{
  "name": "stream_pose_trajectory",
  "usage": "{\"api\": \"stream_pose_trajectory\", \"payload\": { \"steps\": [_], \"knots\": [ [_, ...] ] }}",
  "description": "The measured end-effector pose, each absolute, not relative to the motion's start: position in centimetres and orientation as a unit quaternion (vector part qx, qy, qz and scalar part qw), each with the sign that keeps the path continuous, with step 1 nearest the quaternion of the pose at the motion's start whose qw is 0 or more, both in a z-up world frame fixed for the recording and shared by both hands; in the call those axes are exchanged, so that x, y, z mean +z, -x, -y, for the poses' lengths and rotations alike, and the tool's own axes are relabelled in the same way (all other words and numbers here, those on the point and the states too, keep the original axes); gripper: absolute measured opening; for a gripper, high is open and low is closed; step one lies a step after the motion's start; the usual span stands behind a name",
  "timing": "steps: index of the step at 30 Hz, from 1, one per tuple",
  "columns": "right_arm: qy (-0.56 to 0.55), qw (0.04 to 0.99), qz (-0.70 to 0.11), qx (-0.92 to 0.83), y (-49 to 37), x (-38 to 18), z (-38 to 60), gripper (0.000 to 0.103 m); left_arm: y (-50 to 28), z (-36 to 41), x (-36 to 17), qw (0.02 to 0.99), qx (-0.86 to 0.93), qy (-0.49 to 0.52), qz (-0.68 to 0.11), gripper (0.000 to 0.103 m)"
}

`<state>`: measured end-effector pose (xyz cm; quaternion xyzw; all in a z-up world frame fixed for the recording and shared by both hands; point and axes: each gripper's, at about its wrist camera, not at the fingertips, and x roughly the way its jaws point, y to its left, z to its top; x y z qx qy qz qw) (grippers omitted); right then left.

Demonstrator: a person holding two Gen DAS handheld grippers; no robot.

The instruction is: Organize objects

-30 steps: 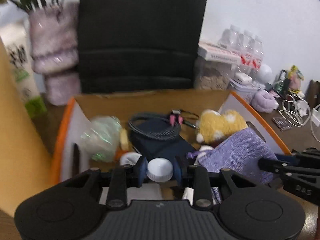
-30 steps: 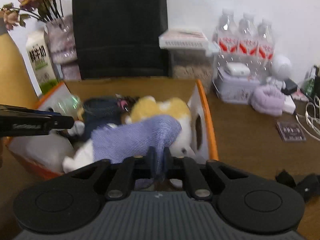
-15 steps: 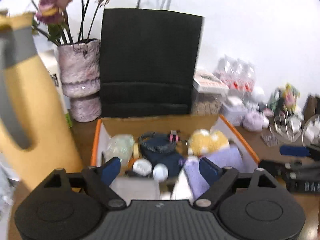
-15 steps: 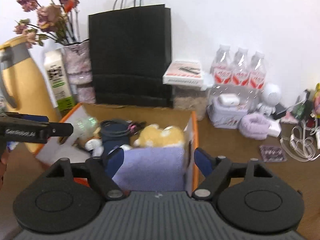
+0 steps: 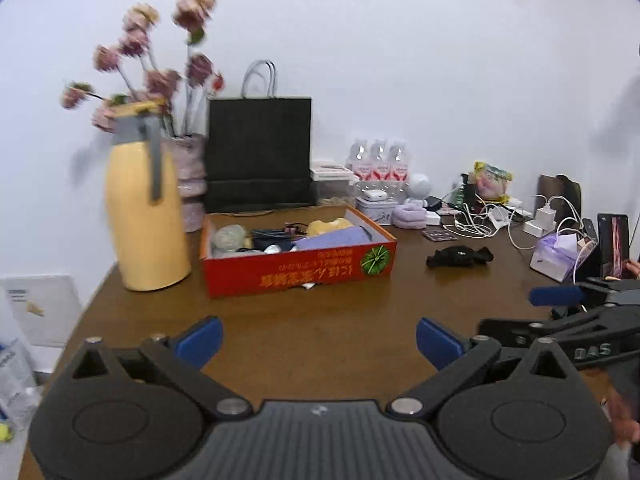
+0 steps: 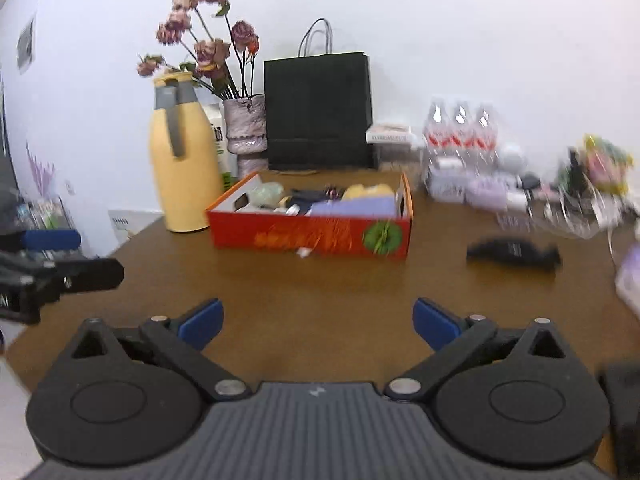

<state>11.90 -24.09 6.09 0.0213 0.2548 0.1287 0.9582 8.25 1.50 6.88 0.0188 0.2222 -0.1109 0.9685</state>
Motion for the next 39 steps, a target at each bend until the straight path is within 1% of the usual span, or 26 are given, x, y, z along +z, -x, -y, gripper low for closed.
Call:
{"api": "stream_pose_trajectory", "payload": {
  "steps": [5,7,9,14,19,22,32,39],
  "knots": [
    [-0.034,0.952,-0.263,0.151,-4.2,4.8,23.0,0.103,-1.6,-2.3,4.7,0.963,-0.066,0.015,-0.260,0.103],
    [-0.023,0.950,-0.274,0.150,-3.2,4.3,21.7,0.103,-0.3,-2.7,4.7,0.963,-0.045,0.030,-0.265,0.103],
    [-0.006,0.948,-0.288,0.137,-2.9,4.2,20.3,0.103,0.5,-2.9,5.1,0.965,-0.035,0.021,-0.259,0.103],
    [0.025,0.955,-0.273,0.112,-1.3,4.9,18.6,0.103,0.2,-2.7,5.5,0.964,-0.034,0.013,-0.265,0.103],
    [-0.027,0.949,-0.296,0.104,-1.6,4.7,19.7,0.103,0.5,-2.8,5.7,0.965,-0.035,0.009,-0.261,0.103],
    [-0.046,0.941,-0.325,0.077,-2.2,4.5,19.9,0.103,0.7,-2.8,5.6,0.964,-0.035,0.010,-0.264,0.103],
    [-0.016,0.946,-0.314,0.074,-1.9,4.2,19.5,0.103,0.8,-2.3,5.3,0.963,-0.039,0.001,-0.266,0.103],
    [-0.003,0.943,-0.321,0.082,-1.9,3.9,19.2,0.103,0.5,-2.4,5.0,0.961,-0.040,0.000,-0.272,0.103]
  ]
}}
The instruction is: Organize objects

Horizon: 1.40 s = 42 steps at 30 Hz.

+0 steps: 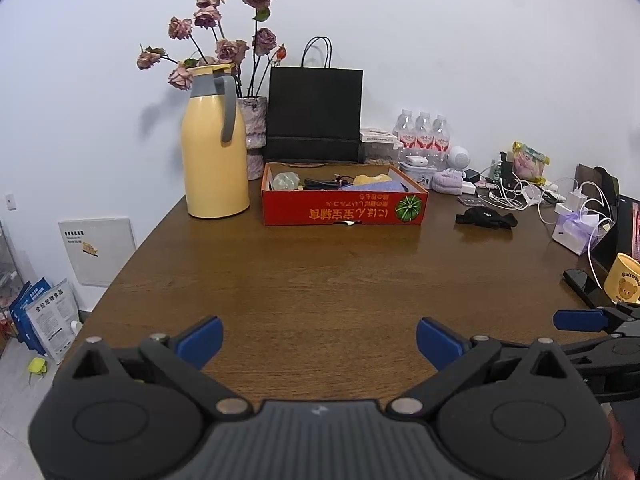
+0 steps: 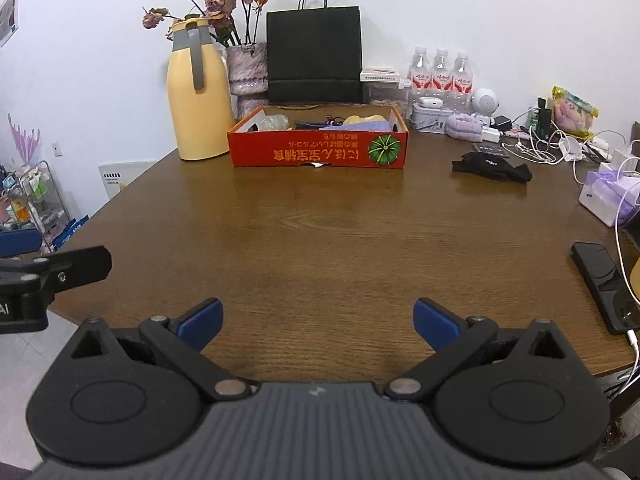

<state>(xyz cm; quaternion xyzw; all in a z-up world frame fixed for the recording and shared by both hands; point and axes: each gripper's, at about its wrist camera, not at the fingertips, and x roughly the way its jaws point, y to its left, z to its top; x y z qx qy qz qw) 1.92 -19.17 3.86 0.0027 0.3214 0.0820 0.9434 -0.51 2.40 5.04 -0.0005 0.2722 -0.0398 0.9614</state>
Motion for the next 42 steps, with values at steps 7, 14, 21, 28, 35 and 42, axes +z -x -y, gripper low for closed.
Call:
{"api": "stream_pose_trajectory", "payload": {
  "steps": [7,14,21,28,35,42],
  "knots": [
    [0.001,0.943,-0.322,0.086,-1.9,3.8,19.3,0.103,0.6,-2.1,4.9,0.961,-0.040,-0.002,-0.273,0.103],
    [0.004,0.941,-0.327,0.087,-1.9,3.6,19.1,0.103,0.5,-2.0,4.7,0.960,-0.041,-0.001,-0.278,0.103],
    [0.006,0.941,-0.328,0.088,-1.9,3.5,19.1,0.103,0.5,-1.5,4.6,0.959,-0.045,-0.005,-0.281,0.103],
    [0.006,0.940,-0.329,0.088,-2.0,3.4,19.1,0.103,0.4,-1.5,4.4,0.958,-0.046,-0.004,-0.283,0.103],
    [0.006,0.940,-0.328,0.088,-2.0,3.4,19.1,0.103,0.4,-1.4,4.4,0.958,-0.044,-0.006,-0.283,0.103],
    [0.006,0.941,-0.328,0.086,-2.1,3.3,19.2,0.103,0.3,-1.3,4.2,0.957,-0.045,-0.006,-0.287,0.103]
  ]
}}
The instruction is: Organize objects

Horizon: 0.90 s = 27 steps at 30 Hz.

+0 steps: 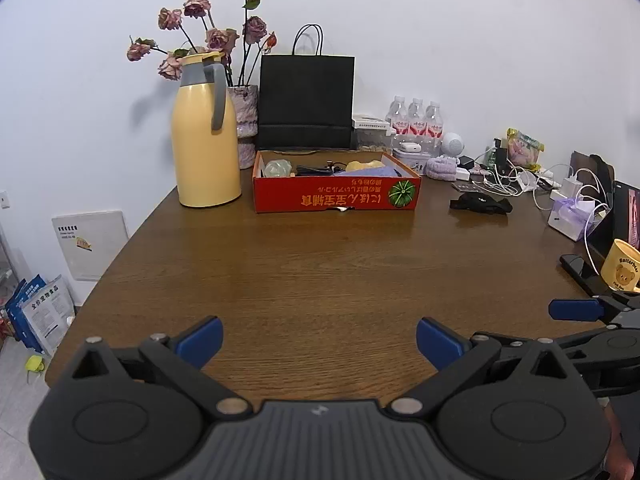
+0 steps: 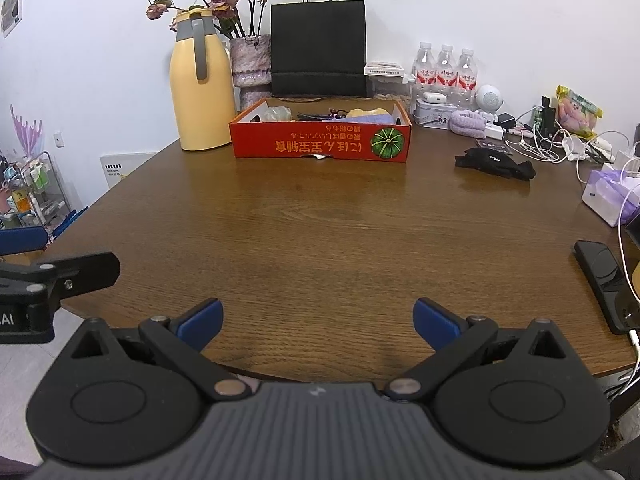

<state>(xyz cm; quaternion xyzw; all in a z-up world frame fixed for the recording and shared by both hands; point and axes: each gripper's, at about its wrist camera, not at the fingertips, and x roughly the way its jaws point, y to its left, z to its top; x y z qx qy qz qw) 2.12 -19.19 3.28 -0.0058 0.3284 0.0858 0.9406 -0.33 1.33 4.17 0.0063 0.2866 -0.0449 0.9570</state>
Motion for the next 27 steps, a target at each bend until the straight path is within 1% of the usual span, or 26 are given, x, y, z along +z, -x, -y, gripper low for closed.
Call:
{"api": "stream_pose_trajectory", "payload": {
  "steps": [27],
  "knots": [
    [0.007,0.941,-0.326,0.083,-2.07,3.05,19.16,0.103,0.57,-1.33,3.95,0.959,-0.034,-0.018,-0.281,0.103]
  ]
}}
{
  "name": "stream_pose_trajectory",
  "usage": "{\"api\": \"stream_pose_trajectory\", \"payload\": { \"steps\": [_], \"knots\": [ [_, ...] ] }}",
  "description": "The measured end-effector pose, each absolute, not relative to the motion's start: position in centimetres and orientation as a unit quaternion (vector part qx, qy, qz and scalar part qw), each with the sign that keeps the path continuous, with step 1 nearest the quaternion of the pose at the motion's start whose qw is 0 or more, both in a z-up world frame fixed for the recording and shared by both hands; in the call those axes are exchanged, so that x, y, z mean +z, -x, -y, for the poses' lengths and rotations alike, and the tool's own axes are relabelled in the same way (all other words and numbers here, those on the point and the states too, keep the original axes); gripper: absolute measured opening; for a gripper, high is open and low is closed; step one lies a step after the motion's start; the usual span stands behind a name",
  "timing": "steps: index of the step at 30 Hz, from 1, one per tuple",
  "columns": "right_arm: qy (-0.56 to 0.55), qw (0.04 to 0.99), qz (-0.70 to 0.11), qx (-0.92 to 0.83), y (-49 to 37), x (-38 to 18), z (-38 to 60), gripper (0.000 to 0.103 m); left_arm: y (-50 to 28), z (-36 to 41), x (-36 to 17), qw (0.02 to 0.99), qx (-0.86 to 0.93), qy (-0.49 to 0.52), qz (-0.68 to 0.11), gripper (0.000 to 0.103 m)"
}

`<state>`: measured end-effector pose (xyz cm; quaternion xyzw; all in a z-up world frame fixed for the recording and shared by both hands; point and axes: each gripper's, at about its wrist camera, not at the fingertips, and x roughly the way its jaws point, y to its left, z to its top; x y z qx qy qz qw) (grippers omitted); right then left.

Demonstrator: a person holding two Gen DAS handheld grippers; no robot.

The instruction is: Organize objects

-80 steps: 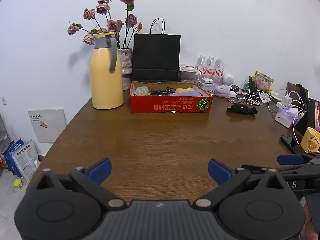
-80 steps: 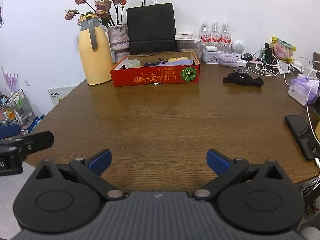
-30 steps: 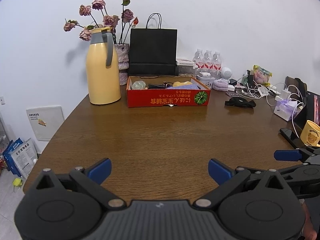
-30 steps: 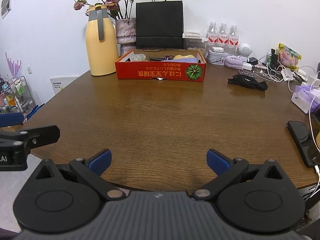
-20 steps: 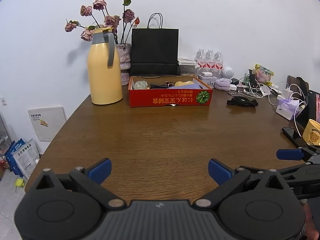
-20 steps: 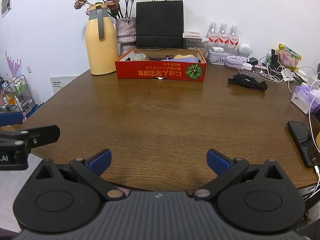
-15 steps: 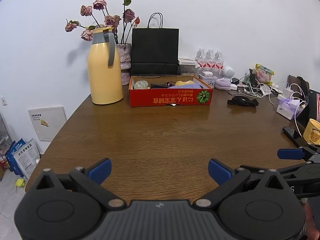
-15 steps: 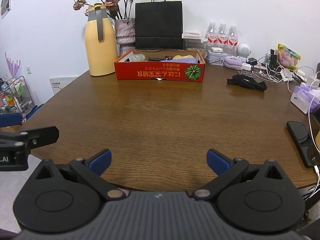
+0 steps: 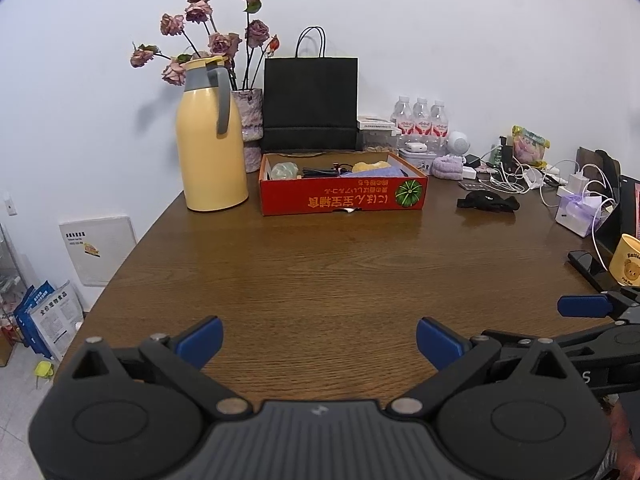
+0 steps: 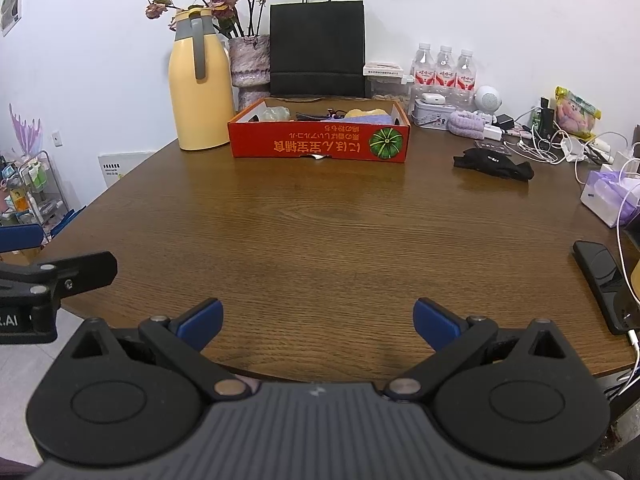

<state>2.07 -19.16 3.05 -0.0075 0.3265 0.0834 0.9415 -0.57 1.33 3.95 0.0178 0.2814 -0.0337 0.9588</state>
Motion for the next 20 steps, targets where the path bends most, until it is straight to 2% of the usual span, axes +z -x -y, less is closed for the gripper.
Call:
{"api": "stream_pose_trajectory", "payload": {
  "steps": [20],
  "knots": [
    [0.001,0.941,-0.329,0.078,-2.7,2.1,19.3,0.103,-1.0,-1.8,1.6,0.954,-0.018,-0.018,-0.299,0.103]
  ]
}}
